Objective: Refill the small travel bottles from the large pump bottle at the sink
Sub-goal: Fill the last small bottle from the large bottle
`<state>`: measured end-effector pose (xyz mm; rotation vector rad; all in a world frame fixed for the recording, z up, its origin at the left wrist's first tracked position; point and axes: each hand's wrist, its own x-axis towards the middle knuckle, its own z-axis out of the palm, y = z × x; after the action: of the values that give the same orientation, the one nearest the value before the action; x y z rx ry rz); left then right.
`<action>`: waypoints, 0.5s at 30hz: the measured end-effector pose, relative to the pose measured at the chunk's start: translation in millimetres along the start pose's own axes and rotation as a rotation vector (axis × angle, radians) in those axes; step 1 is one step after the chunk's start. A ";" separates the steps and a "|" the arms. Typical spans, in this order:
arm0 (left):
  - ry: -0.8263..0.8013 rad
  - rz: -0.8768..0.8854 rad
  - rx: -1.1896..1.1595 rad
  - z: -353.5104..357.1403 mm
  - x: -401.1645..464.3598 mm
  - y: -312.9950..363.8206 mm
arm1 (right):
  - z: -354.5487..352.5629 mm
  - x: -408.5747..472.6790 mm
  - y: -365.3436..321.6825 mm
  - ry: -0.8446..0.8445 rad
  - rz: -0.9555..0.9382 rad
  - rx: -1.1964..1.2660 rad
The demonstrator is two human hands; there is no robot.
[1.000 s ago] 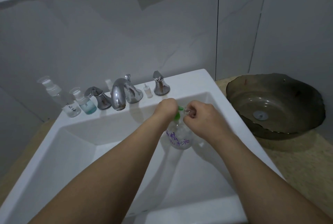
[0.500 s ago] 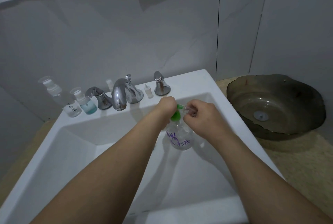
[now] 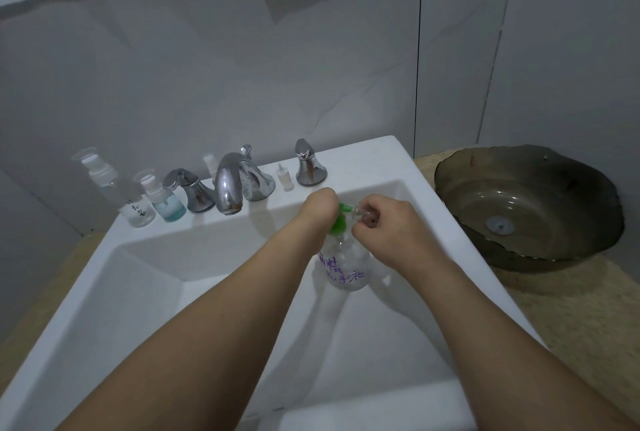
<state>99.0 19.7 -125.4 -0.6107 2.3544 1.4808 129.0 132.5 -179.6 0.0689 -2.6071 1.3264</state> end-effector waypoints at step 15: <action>0.027 0.116 0.229 3.8 10.6 -0.3 | 2.1 -0.1 2.3 -0.007 0.010 0.000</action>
<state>90.0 20.9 -132.2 -0.4458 2.5705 1.2288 128.4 132.2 -182.7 0.0603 -2.6166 1.3320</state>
